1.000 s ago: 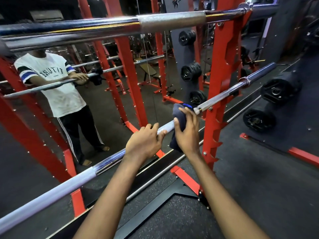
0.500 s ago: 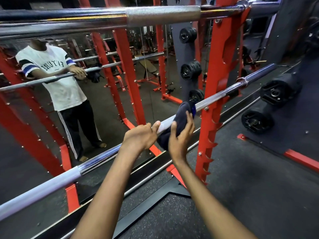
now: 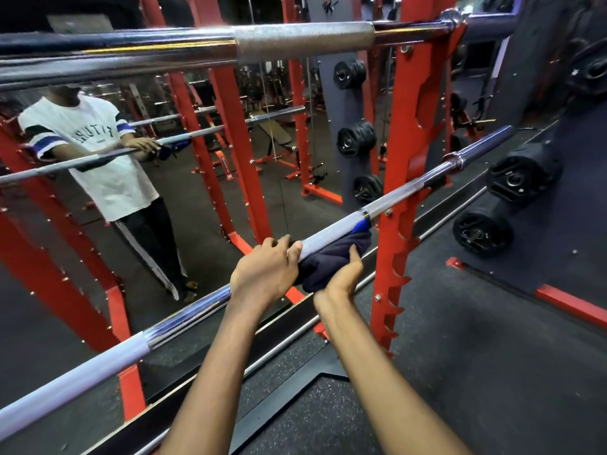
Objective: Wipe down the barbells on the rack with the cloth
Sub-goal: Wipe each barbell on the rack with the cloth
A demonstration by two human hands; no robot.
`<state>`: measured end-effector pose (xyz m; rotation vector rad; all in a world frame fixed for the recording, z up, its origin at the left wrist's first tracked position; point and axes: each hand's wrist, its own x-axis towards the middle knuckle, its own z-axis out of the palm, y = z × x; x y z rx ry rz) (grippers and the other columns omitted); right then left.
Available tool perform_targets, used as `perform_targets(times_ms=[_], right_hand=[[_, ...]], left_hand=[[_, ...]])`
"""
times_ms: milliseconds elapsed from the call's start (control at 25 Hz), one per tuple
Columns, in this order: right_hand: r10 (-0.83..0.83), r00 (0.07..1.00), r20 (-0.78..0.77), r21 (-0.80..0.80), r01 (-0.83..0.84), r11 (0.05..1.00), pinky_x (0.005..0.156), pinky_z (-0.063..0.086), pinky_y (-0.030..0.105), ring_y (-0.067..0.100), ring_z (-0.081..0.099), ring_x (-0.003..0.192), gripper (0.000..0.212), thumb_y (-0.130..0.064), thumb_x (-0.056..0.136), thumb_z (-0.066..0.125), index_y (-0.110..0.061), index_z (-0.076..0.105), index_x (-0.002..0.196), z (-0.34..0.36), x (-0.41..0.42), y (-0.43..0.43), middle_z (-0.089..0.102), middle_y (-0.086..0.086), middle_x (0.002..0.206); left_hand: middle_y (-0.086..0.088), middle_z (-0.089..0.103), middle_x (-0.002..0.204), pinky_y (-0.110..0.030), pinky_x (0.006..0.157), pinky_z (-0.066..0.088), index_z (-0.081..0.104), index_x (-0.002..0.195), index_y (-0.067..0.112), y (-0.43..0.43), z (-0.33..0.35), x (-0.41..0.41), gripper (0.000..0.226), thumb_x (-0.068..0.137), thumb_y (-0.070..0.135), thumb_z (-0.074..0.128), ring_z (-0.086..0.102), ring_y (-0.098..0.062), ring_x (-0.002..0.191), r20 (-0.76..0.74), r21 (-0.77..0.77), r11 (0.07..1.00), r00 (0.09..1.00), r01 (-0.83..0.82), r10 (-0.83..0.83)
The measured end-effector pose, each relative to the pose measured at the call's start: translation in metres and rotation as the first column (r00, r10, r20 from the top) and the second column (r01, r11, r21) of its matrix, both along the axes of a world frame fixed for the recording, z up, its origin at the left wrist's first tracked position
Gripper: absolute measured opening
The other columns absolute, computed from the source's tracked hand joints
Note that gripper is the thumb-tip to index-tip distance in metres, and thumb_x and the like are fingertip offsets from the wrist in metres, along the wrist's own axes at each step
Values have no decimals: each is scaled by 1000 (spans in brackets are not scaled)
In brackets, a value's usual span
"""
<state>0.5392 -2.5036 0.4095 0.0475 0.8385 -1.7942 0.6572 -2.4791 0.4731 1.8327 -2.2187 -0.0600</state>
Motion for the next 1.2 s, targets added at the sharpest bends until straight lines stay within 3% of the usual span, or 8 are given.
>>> perform_targets(times_ms=[80,160,400,520,600,800,960,1200], right_hand=[[7,1000,14,-8,-7,1000,41,42,14,17,58,39,52,-45,106,33,-10,57,76,11,-3,7,57,5,46],[-6,1000,23,-53,8,999,37,36,11,15,50,30,57,-33,108,23,-12,50,62,21,-11,-1,47,2,37],[-169,969,-179,-91,154,984,89,57,40,18,70,74,41,-50,91,57,-10,65,94,-7,-18,-12,74,7,84],[-423,661,-619,-206,383,901,111,46,37,19,63,116,38,-38,91,65,-18,63,124,-15,-28,-1,66,3,125],[-413,343,-844,-335,264,904,111,42,25,17,59,122,46,-37,90,71,-15,66,130,-11,-37,1,63,3,128],[-361,-147,-921,-380,139,914,110,42,34,16,59,124,45,-41,91,67,-15,71,127,0,-76,-26,68,2,129],[-266,-217,-939,-322,289,901,109,41,39,21,61,124,42,-41,90,64,-14,71,121,19,-102,-51,71,1,129],[-336,-303,-892,-376,81,923,113,40,40,18,57,127,39,-41,98,66,-17,67,129,-6,-116,-40,67,-5,135]], left_hand=[[-9,50,144,-46,102,40,41,147,30,-6,2,0,55,104,57,20,50,-34,130,-12,63,998,1000,-23,24],[-9,41,154,-46,107,35,32,154,29,-12,5,-3,61,103,60,21,44,-33,137,-5,84,996,1000,2,-2],[-15,29,161,-47,112,32,21,158,39,-25,5,-17,56,105,56,23,39,-36,140,106,25,982,976,186,-188],[-17,29,160,-47,111,34,23,157,42,-34,4,-26,52,106,53,23,39,-38,139,109,15,969,963,248,-248],[-18,33,157,-47,109,37,25,157,41,-41,1,-29,52,106,52,22,41,-39,137,106,1,962,956,275,-273],[-16,39,154,-47,106,39,26,157,35,-42,-1,-34,52,108,48,21,44,-39,133,138,-25,958,950,286,-280],[-17,42,149,-47,102,42,22,159,33,-43,-1,-41,55,107,52,19,47,-39,129,167,-56,950,941,307,-294],[-15,52,137,-45,93,47,35,150,25,-53,-2,-76,50,107,46,23,55,-39,117,162,-89,954,950,285,-268]])
